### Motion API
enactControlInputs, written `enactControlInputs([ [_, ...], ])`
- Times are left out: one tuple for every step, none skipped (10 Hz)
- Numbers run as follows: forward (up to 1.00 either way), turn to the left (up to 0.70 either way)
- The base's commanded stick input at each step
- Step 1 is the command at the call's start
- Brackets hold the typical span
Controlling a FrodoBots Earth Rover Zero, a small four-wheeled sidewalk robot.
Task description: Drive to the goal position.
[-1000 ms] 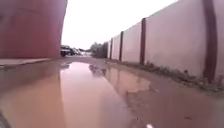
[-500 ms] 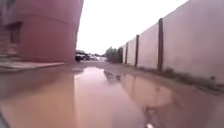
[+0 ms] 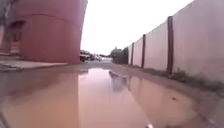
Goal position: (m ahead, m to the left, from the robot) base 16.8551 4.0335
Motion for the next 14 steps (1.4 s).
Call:
enactControlInputs([
  [0.85, 0.0],
  [0.85, 0.0],
  [0.85, 0.0],
  [0.85, 0.0],
  [0.85, 0.0],
  [0.85, 0.0],
  [0.85, 0.0],
  [0.85, 0.0],
  [0.85, 0.0],
  [0.85, 0.0],
  [0.85, 0.0],
  [0.85, 0.0],
  [0.85, 0.0],
  [0.85, 0.0],
])
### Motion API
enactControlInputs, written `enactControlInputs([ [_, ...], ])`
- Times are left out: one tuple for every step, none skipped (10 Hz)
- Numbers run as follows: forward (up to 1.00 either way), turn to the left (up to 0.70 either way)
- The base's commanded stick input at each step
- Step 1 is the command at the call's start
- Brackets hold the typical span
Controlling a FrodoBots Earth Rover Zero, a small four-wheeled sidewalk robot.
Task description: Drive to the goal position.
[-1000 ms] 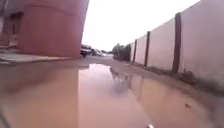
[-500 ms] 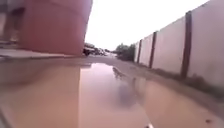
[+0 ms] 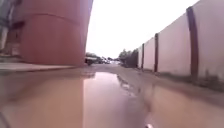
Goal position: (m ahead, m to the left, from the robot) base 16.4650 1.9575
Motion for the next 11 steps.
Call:
enactControlInputs([
  [0.85, 0.0],
  [0.85, 0.0],
  [0.85, 0.0],
  [0.85, 0.0],
  [0.85, 0.0],
  [0.85, 0.0],
  [0.85, 0.0],
  [0.85, 0.0],
  [0.85, 0.0],
  [0.85, 0.0],
  [0.85, 0.0],
])
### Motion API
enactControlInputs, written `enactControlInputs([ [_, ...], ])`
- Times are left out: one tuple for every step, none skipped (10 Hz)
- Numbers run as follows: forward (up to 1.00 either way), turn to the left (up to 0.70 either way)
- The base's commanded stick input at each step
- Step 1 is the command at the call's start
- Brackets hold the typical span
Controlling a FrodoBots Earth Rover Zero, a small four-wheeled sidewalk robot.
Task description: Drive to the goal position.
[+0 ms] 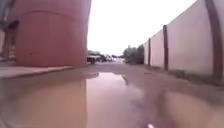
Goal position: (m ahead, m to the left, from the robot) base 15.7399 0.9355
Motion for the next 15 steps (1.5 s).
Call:
enactControlInputs([
  [0.85, 0.0],
  [0.85, 0.0],
  [0.85, 0.0],
  [0.85, 0.0],
  [0.85, 0.0],
  [0.85, 0.0],
  [0.85, 0.0],
  [0.85, 0.0],
  [0.85, 0.0],
  [0.85, 0.0],
  [0.85, 0.0],
  [0.85, 0.0],
  [0.85, -0.11],
  [0.85, -0.26],
  [0.85, -0.34],
])
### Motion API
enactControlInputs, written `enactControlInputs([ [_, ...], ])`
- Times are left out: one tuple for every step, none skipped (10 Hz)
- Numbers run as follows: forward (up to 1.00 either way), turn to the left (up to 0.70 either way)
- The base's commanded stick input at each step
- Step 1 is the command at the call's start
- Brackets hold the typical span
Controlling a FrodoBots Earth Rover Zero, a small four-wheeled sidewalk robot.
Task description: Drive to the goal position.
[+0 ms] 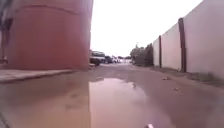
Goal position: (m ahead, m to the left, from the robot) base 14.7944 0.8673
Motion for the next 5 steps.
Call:
enactControlInputs([
  [0.85, -0.34],
  [0.85, -0.18],
  [0.85, 0.0],
  [0.85, 0.0],
  [0.85, 0.0],
])
